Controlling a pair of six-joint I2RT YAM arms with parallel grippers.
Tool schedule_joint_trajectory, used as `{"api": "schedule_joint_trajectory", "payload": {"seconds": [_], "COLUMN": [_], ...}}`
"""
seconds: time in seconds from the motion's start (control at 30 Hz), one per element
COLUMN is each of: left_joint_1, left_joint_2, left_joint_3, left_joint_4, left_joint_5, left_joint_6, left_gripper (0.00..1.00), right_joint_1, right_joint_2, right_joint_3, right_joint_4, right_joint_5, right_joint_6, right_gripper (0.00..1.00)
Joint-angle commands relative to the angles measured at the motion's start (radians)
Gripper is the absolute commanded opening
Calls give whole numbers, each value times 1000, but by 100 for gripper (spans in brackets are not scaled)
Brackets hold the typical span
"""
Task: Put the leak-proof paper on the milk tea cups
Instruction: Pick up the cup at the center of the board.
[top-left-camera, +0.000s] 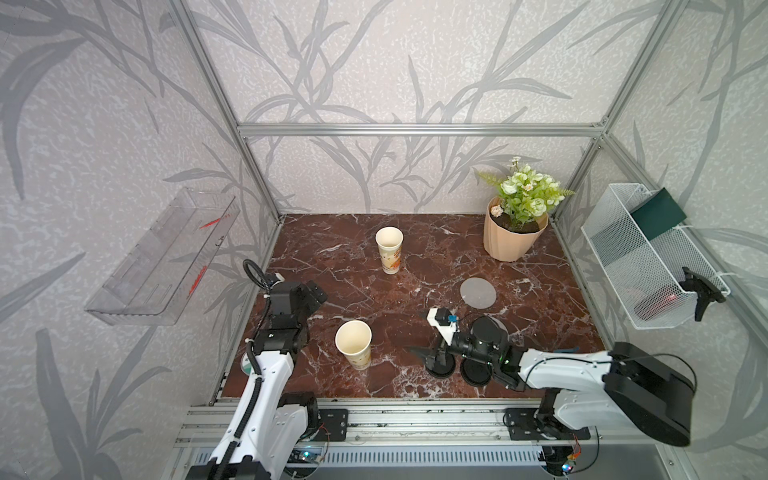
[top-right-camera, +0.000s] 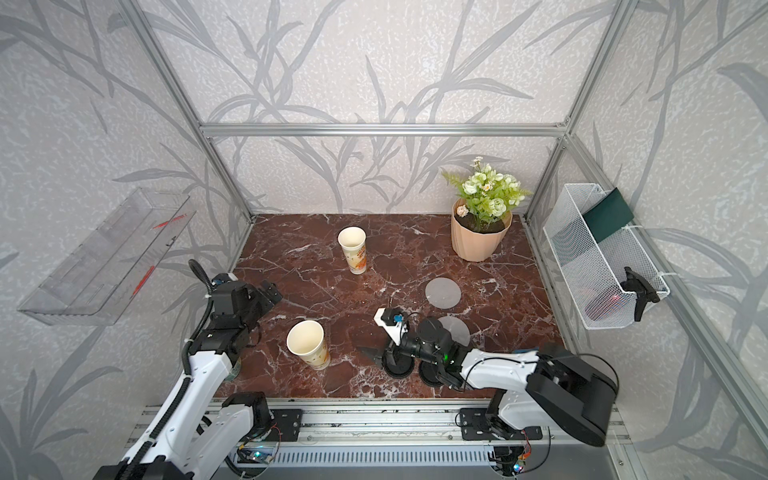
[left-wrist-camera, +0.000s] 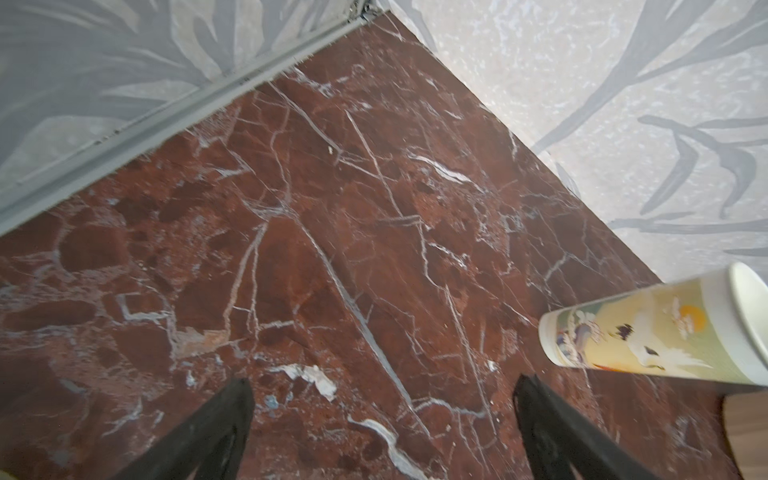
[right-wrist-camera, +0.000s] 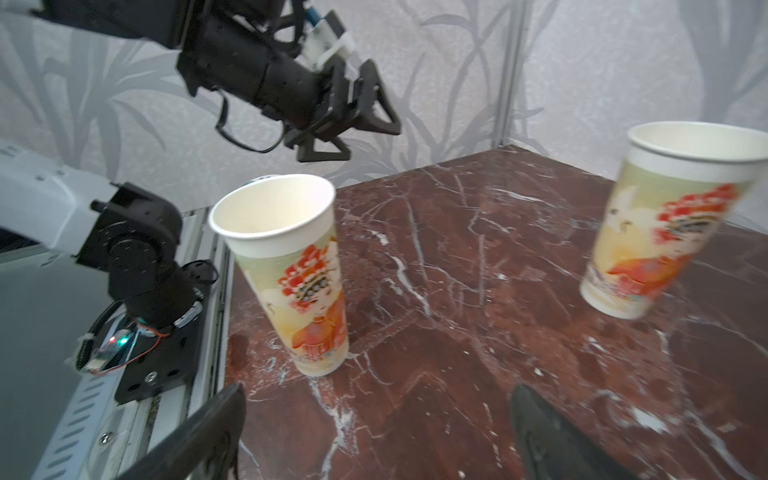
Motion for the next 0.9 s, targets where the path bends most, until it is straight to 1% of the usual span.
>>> {"api": "schedule_joint_trajectory", "payload": {"seconds": [0.0,0.03,0.17,0.27,0.37,0.5,0.67,0.73,0.87], "left_joint_1": [5,5,5,5,5,6,5,4,4], "left_joint_2": [-36,-39,-38,-37,-44,-63,-62,-66,-73], "left_joint_3": [26,23,17,12,5,-8,1,-5,-13], "left_joint_4": [-28,-24,-13,-5,-6,-2,-15,-1,10], "left_joint_5": [98,115,184,236,250,247,290,333,361], "left_joint_6": [-36,-34,-25,-23,-16,-10,-8,10,-2], "left_gripper": [99,99,99,99,99,99,99,99,99], "right_joint_1": [93,118,198,216,221,223,227,228,228], "right_joint_2": [146,201,361,426,478,532,575,589,622], "right_joint_3": [-5,7,112,167,215,278,323,336,370], "right_joint_4": [340,391,401,401,401,401,401,401,401], "right_joint_5": [3,15,89,145,176,157,148,143,134], "right_joint_6": [-62,-70,-99,-93,-71,-45,-31,-26,-8], "right_gripper": [99,99,99,99,99,99,99,99,99]}}
